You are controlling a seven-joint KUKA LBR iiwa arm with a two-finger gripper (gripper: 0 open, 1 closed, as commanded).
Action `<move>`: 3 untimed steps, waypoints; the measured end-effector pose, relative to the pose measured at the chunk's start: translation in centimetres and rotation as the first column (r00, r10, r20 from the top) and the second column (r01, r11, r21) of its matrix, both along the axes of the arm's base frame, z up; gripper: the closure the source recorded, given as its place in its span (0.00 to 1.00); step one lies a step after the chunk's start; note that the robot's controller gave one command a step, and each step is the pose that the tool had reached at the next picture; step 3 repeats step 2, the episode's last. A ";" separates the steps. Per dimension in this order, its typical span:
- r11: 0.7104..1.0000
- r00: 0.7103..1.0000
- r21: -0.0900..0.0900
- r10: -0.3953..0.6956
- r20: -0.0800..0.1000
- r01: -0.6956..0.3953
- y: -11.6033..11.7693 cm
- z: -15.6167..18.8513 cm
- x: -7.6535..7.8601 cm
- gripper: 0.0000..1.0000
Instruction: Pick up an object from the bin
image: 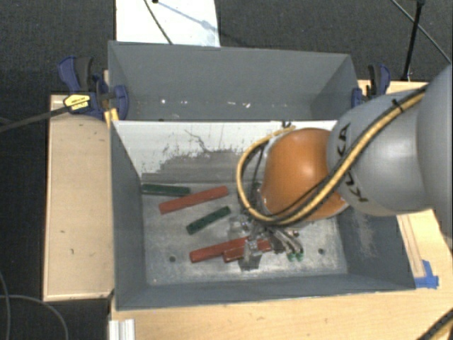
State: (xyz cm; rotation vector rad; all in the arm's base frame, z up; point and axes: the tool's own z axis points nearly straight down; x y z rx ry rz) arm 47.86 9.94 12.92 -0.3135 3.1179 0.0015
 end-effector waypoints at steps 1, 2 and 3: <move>1.000 1.000 -0.001 -0.002 -0.003 0.002 0.0 0.6 0.1 1.00; 1.000 1.000 0.000 -0.003 -0.002 0.003 0.0 1.1 0.2 1.00; 1.000 1.000 0.000 -0.003 -0.002 0.003 0.0 1.1 0.2 1.00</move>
Offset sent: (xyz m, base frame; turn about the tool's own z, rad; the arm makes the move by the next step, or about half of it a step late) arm -0.0002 0.0000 0.0053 0.0000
